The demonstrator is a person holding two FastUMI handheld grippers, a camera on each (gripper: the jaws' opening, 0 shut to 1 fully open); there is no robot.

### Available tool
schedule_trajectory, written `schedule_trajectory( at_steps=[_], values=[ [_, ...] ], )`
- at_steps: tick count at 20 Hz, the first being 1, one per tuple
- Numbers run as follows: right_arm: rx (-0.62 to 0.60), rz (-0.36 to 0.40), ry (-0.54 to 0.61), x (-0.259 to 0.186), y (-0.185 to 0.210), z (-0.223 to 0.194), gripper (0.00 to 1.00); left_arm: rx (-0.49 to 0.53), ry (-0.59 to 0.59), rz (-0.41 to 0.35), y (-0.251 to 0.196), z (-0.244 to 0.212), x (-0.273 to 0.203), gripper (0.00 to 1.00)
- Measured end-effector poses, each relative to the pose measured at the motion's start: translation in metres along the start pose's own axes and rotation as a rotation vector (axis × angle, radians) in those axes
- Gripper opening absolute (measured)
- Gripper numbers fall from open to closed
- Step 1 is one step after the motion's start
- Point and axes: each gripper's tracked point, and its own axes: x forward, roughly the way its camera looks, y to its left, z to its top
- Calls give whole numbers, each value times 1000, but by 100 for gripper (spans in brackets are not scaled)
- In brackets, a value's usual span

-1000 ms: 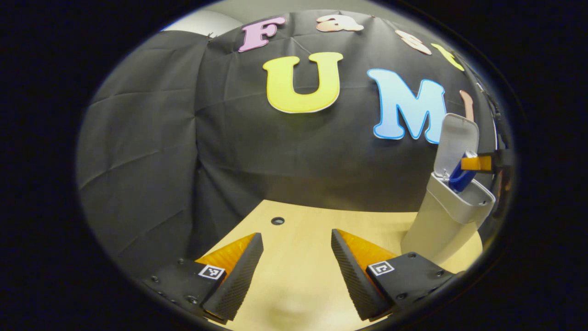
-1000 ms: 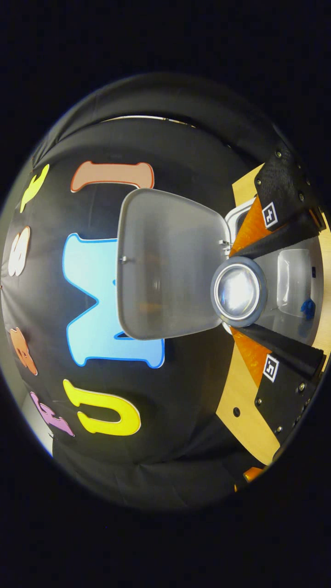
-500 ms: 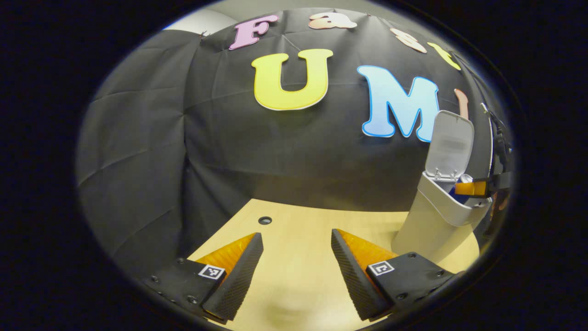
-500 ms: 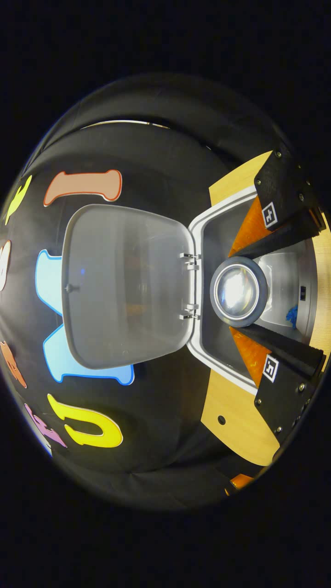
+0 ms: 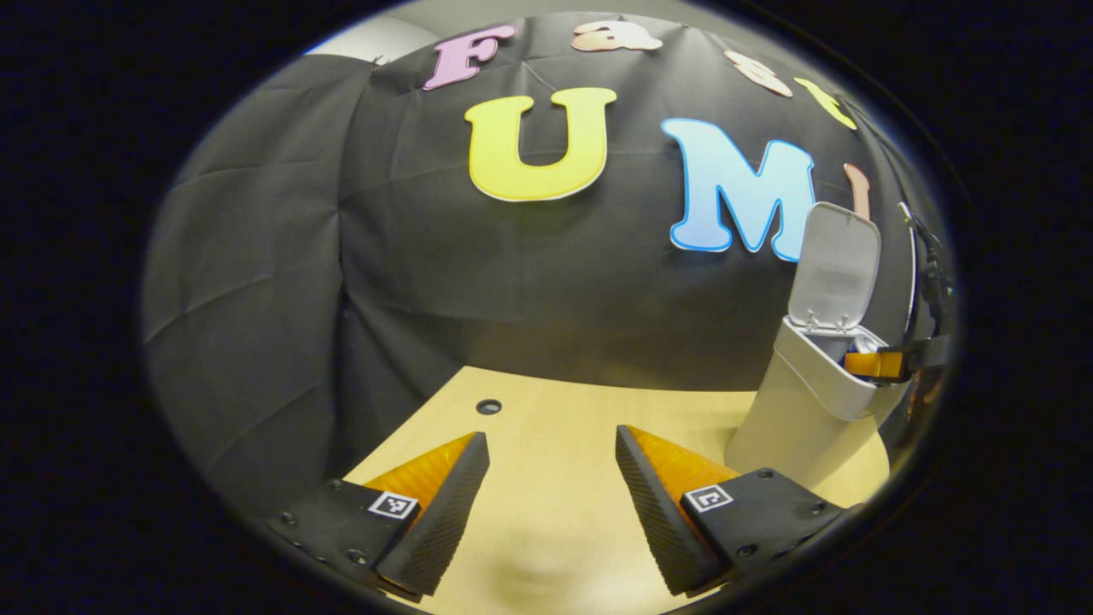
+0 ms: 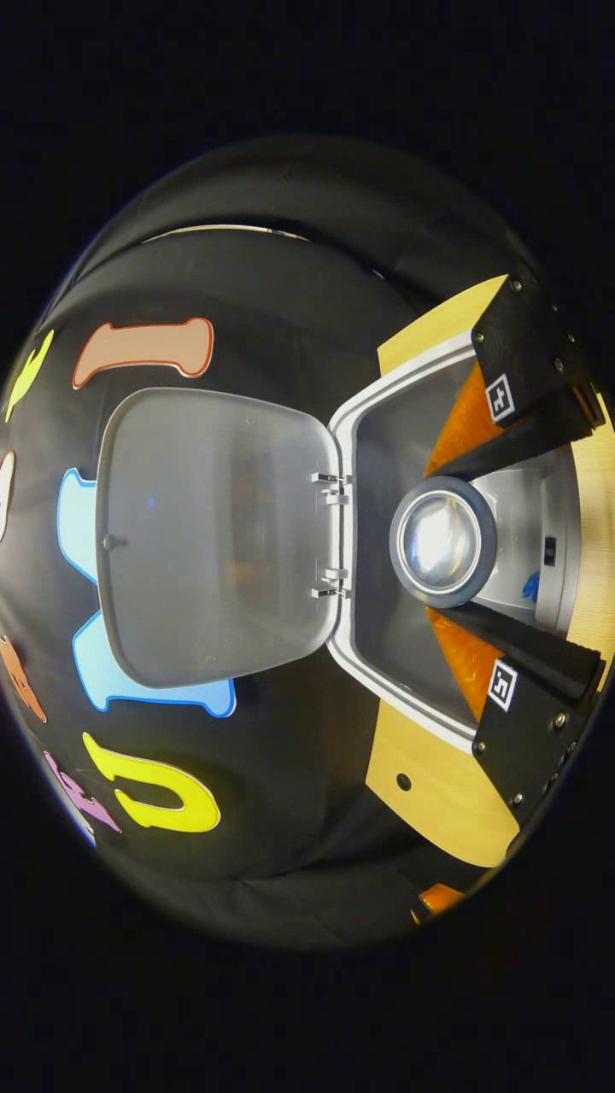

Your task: Press the lid of the desktop garbage bin to open it, pick up the crumpled paper on the desktop and throw it into the bin, then pick up the pop can on the desktop and drop it into the bin, and finally close the garbage bin lid.

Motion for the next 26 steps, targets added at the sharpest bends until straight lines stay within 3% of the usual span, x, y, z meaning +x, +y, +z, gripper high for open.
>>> schedule_trajectory(
  at_steps=[17,26],
  values=[
    [-11,11,-38,-10,7,14,89,-22,-5,1,9,0,-14,98],
    [-25,22,-179,-41,11,92,88,-18,6,-17,13,-8,-20,98]
  ],
)
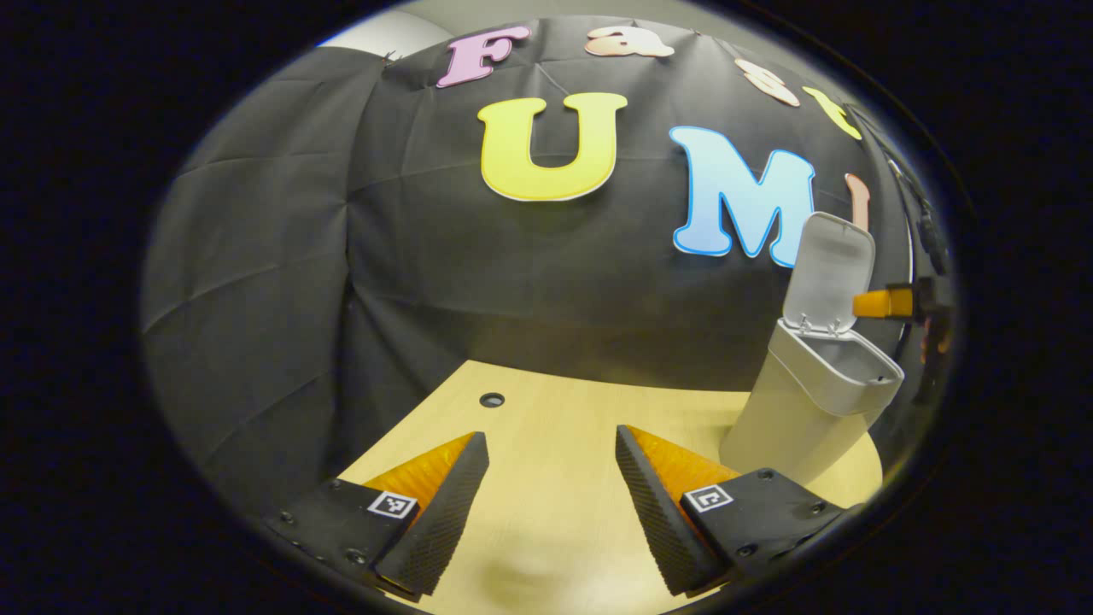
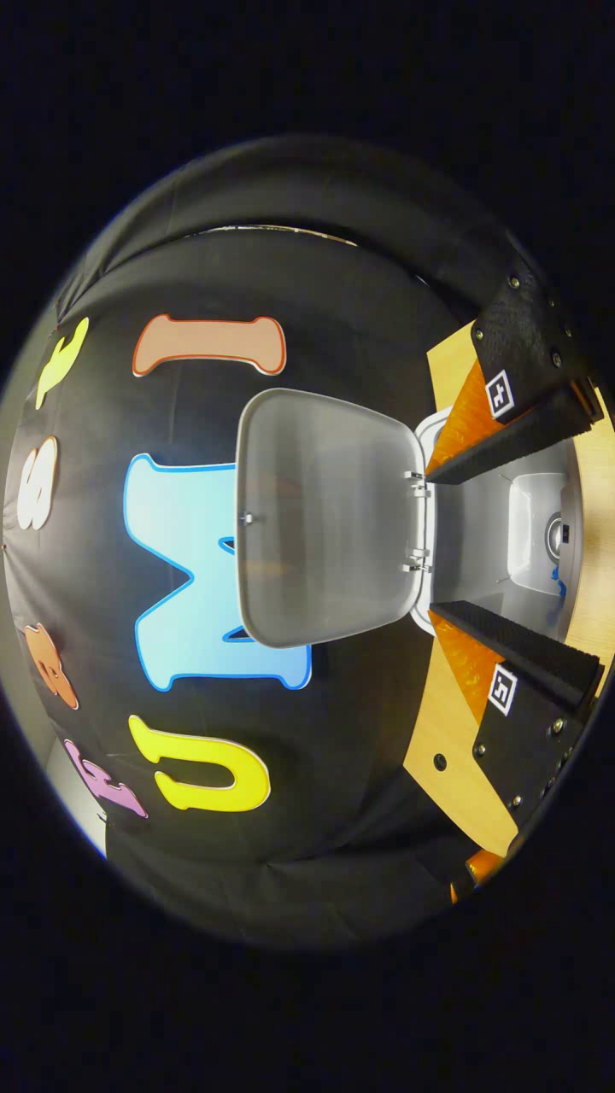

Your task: Press the lid of the desktop garbage bin to open it, pick up the crumpled paper on the desktop and throw it into the bin, then pick up the pop can on the desktop and drop it into the bin, and finally close the garbage bin lid.

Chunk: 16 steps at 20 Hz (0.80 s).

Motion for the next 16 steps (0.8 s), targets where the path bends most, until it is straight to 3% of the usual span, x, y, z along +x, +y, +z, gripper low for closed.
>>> schedule_trajectory(
  at_steps=[6,16],
  values=[
    [-13,19,-41,-14,12,28,88,49,5,-10,7,-6,-7,97],
    [-95,-15,-201,-16,2,136,88,50,10,-27,15,-10,-8,98]
  ],
)
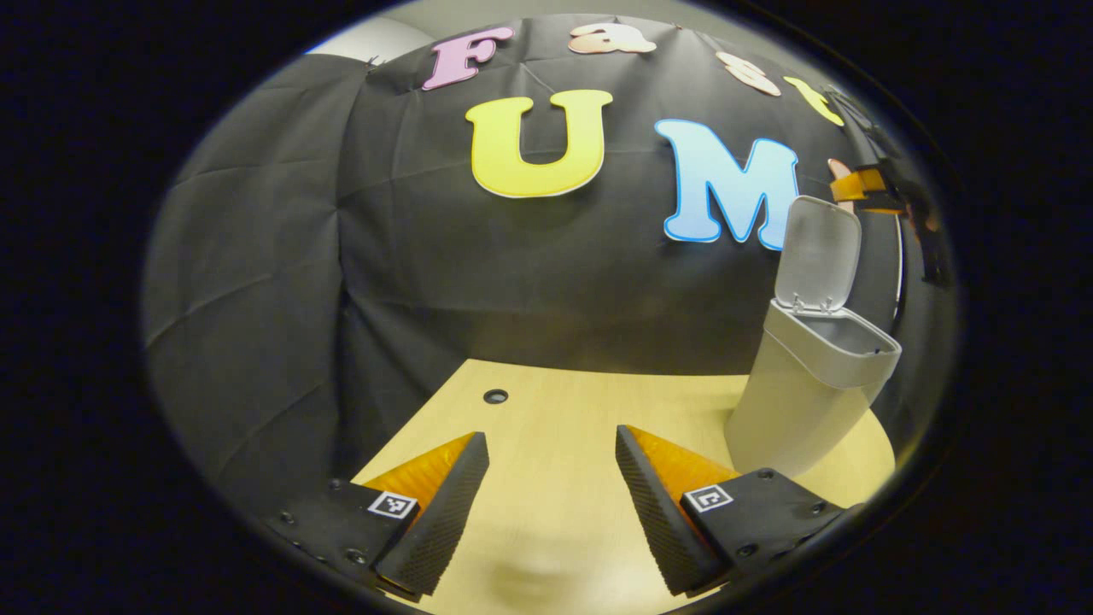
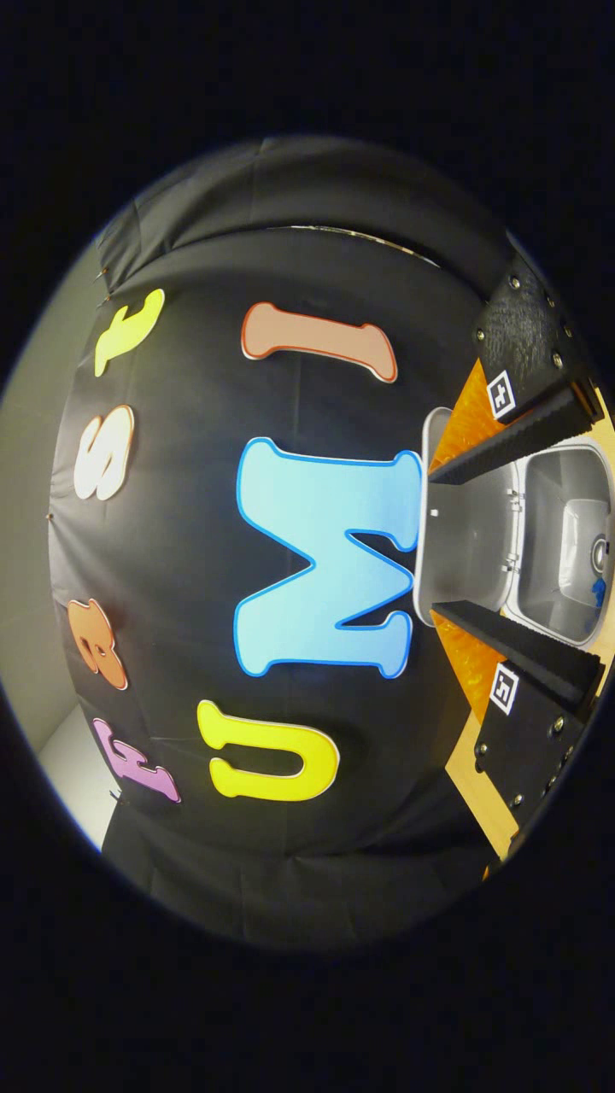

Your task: Press the lid of the desktop garbage bin to open it, pick up the crumpled paper on the desktop and throw it into the bin, then pick up the pop can on the desktop and drop it into the bin, and finally close the garbage bin lid.

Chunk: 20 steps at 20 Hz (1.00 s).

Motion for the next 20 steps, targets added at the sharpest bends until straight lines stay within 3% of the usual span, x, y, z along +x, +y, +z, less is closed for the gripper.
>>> schedule_trajectory(
  at_steps=[5,13,18,20],
  values=[
    [-8,-28,-34,33,-8,27,87,-10,5,6,7,-4,-1,100],
    [19,-74,45,73,-24,-8,88,-13,21,47,25,-10,-2,98],
    [52,-72,43,71,-25,-10,88,-8,23,50,25,-9,-2,94],
    [64,-63,44,65,-24,-13,89,-4,17,44,21,-6,1,100]
  ],
)
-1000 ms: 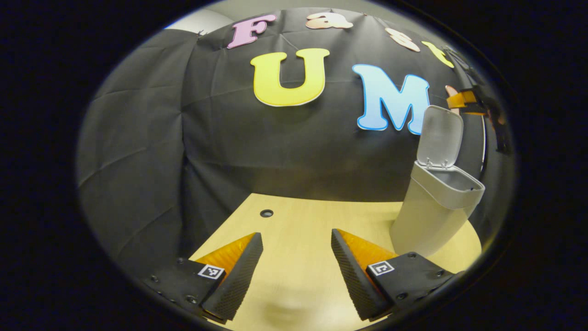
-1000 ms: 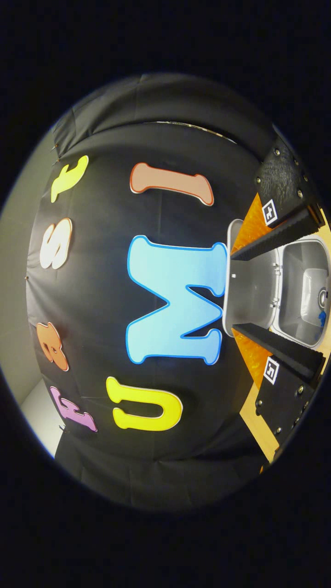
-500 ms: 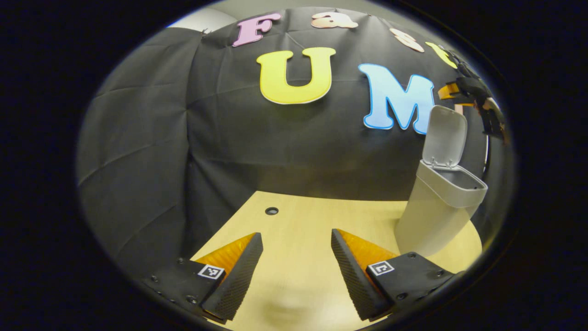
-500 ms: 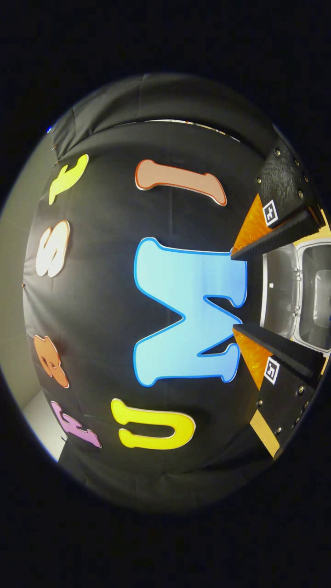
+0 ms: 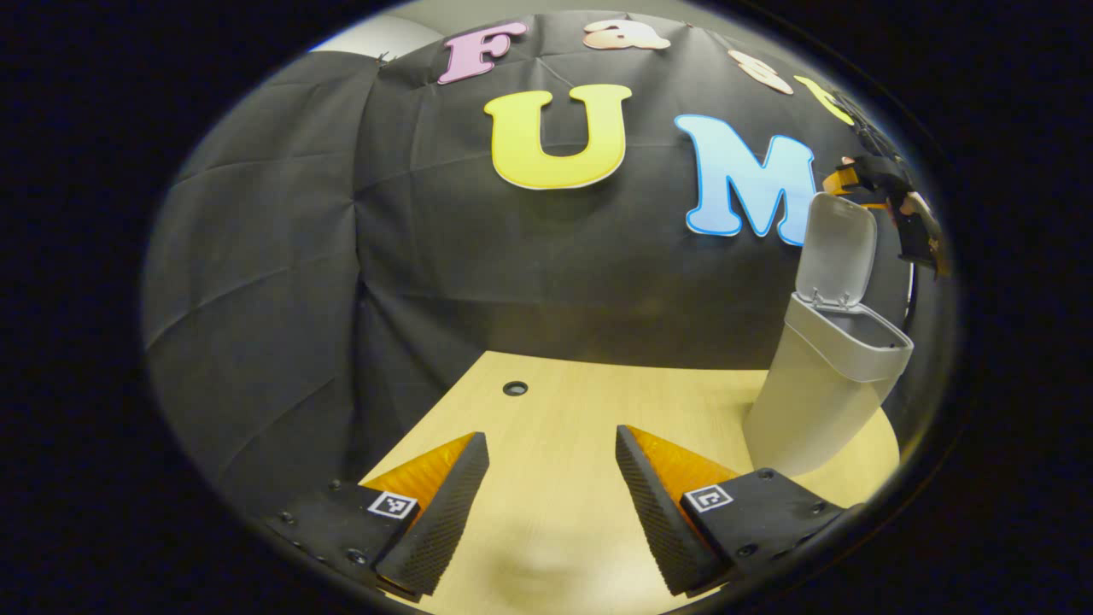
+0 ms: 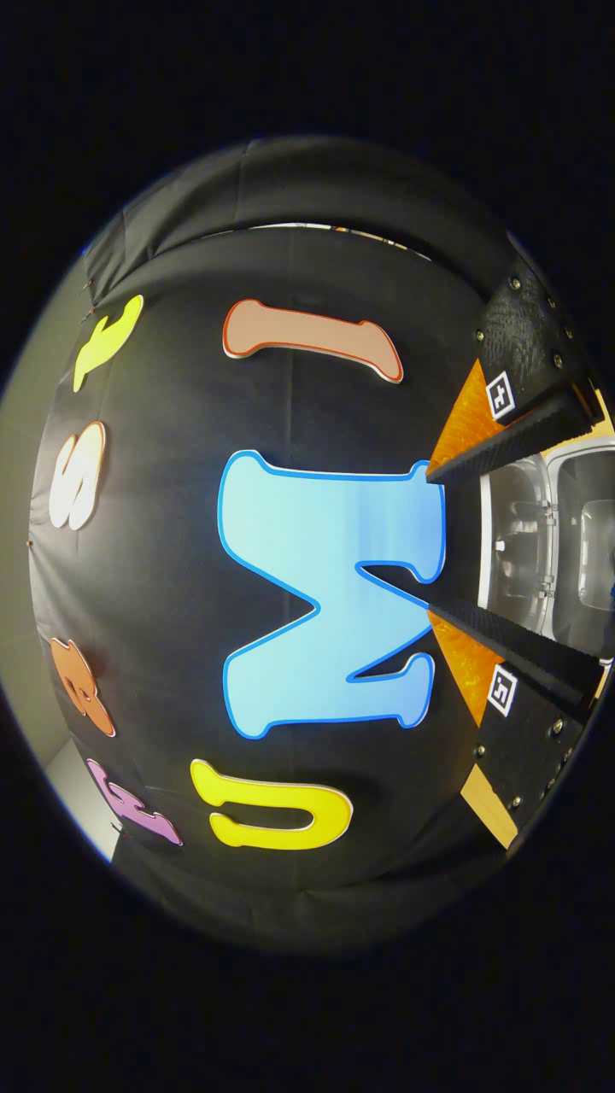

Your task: Press the lid of the desktop garbage bin to open it, pick up the crumpled paper on the desktop and throw it into the bin, then pick up the pop can on the desktop and drop it into the bin, and finally close the garbage bin lid.

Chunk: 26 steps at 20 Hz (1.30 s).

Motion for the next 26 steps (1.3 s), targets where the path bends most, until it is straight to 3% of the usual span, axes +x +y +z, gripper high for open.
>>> schedule_trajectory(
  at_steps=[1,5,12,19,22,26],
  values=[
    [5,3,1,-6,0,-2,89,4,-3,-7,-5,1,2,94],
    [19,21,16,-30,2,-16,89,18,-21,-39,-23,10,6,100],
    [35,32,69,-71,5,-53,89,11,-33,-86,-44,15,5,98],
    [16,31,201,-91,11,-131,89,3,-40,-94,-46,15,1,100],
    [34,26,243,-98,12,-158,89,5,-39,-90,-43,16,1,94],
    [25,23,270,-100,14,-176,89,8,-35,-94,-44,14,3,99]
  ],
)
